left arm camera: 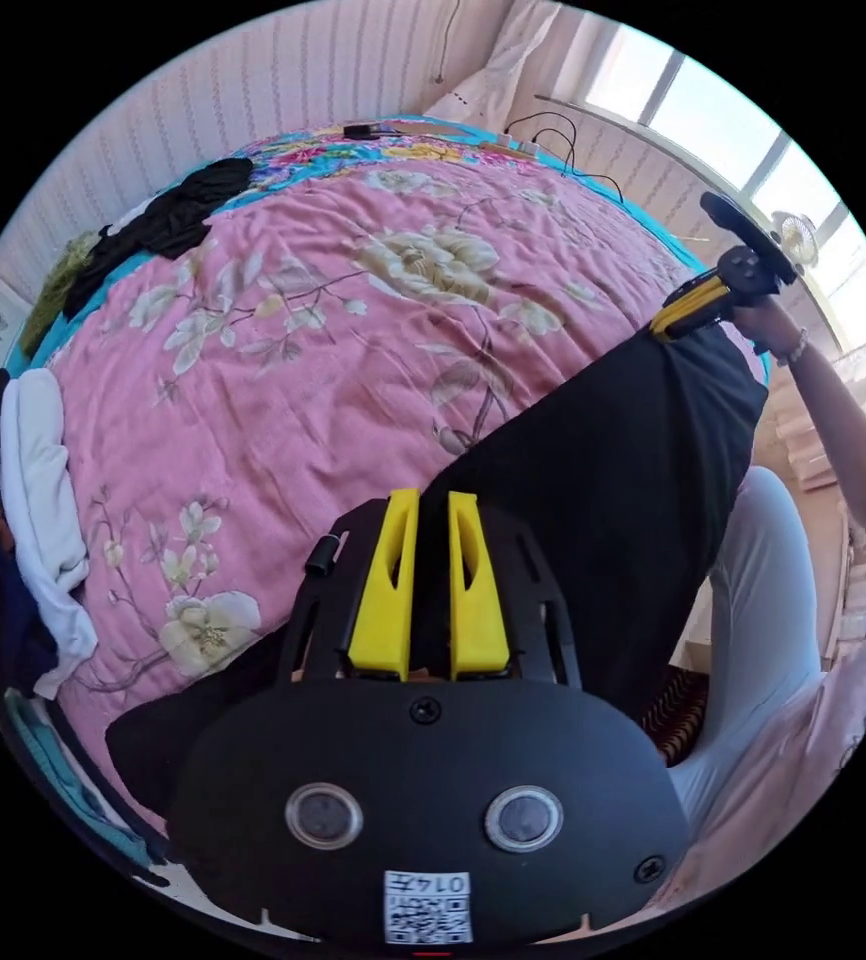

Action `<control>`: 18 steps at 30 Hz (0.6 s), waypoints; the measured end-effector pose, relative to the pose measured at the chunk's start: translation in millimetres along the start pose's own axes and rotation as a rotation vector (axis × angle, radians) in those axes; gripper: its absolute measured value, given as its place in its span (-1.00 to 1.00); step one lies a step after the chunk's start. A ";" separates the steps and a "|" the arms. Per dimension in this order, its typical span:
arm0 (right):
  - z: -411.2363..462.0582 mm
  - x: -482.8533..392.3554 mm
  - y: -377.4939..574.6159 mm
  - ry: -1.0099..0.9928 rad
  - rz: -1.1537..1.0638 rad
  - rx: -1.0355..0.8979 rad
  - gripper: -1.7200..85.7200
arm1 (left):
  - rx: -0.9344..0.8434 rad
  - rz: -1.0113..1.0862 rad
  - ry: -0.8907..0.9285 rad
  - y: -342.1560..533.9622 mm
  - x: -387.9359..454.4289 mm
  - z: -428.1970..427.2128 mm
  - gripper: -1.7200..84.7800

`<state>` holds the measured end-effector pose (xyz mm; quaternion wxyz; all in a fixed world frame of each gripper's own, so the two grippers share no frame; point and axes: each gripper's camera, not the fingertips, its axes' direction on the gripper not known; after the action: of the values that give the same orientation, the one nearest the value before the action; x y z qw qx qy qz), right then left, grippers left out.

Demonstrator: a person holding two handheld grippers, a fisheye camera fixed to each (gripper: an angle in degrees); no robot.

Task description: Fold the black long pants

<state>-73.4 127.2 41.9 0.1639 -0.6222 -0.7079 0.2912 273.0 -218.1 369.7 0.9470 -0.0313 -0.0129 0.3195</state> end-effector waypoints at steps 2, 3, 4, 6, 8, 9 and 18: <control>-7.5 2.3 10.7 0.033 0.063 0.027 -0.93 | 0.058 0.014 -0.071 15.7 1.2 -24.3 -0.86; -13.7 -1.3 19.3 0.075 0.084 0.058 -0.92 | 0.077 0.027 -0.088 21.3 3.9 -31.9 -0.87; -21.3 -10.3 26.4 0.090 0.084 0.117 -0.94 | 0.108 0.055 -0.093 32.4 12.6 -44.4 -0.90; -30.4 -34.8 30.5 0.020 0.019 0.230 -0.95 | 0.168 0.147 0.030 52.5 46.7 -54.0 -0.96; -30.5 -67.7 24.0 -0.093 -0.078 0.313 -0.96 | 0.187 0.201 0.149 63.4 83.4 -46.6 -0.97; -24.6 -91.2 14.5 -0.141 -0.138 0.332 -0.97 | 0.191 0.217 0.179 66.3 95.8 -42.5 -0.98; 59.9 -119.4 -29.5 -0.132 -0.052 0.241 -0.98 | 0.058 0.252 0.203 90.4 158.0 41.2 -0.98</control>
<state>-111.6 -3.6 29.1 0.1981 -0.5591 -0.6929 0.4099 342.3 -48.5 405.4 0.8964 -0.0374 0.0959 0.4311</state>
